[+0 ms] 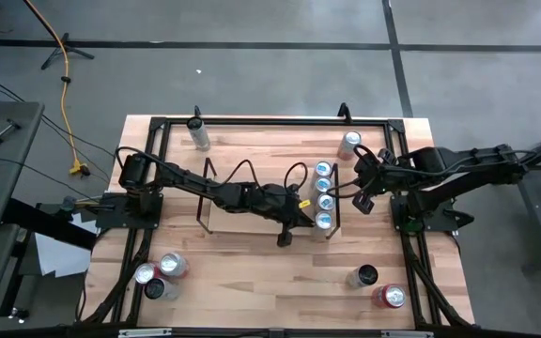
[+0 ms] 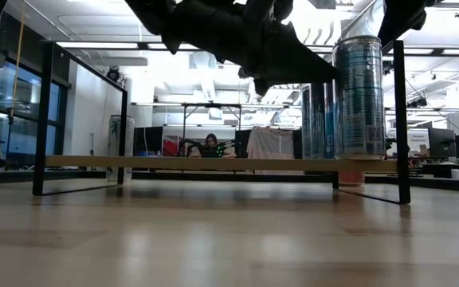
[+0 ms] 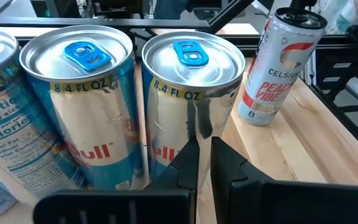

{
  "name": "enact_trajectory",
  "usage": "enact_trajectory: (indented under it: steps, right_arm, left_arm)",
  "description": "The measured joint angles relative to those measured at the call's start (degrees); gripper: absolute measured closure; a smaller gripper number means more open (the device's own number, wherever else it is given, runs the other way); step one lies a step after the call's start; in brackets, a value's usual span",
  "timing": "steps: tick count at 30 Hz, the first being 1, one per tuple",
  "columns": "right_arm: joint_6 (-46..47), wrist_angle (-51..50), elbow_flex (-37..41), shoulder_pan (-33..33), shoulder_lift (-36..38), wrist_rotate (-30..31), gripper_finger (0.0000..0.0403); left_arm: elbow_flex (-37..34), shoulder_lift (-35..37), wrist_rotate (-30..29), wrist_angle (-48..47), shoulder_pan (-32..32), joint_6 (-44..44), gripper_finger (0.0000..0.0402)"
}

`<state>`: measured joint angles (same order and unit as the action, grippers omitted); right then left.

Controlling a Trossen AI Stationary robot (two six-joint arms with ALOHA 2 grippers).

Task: Place canned beverage on shelf
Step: Put the blue soda can aligned with the other blue soda can on the shelf

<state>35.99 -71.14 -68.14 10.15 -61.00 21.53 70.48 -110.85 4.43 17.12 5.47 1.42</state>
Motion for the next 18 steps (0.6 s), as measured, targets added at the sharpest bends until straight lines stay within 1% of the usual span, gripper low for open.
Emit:
enact_trajectory:
  steps: [18]
  right_arm:
    - [-0.28,0.72,0.00,0.00,0.00,0.91,0.0398]
  left_arm:
    - [0.00,0.00,-0.09,3.69,-0.17,0.76,0.0401]
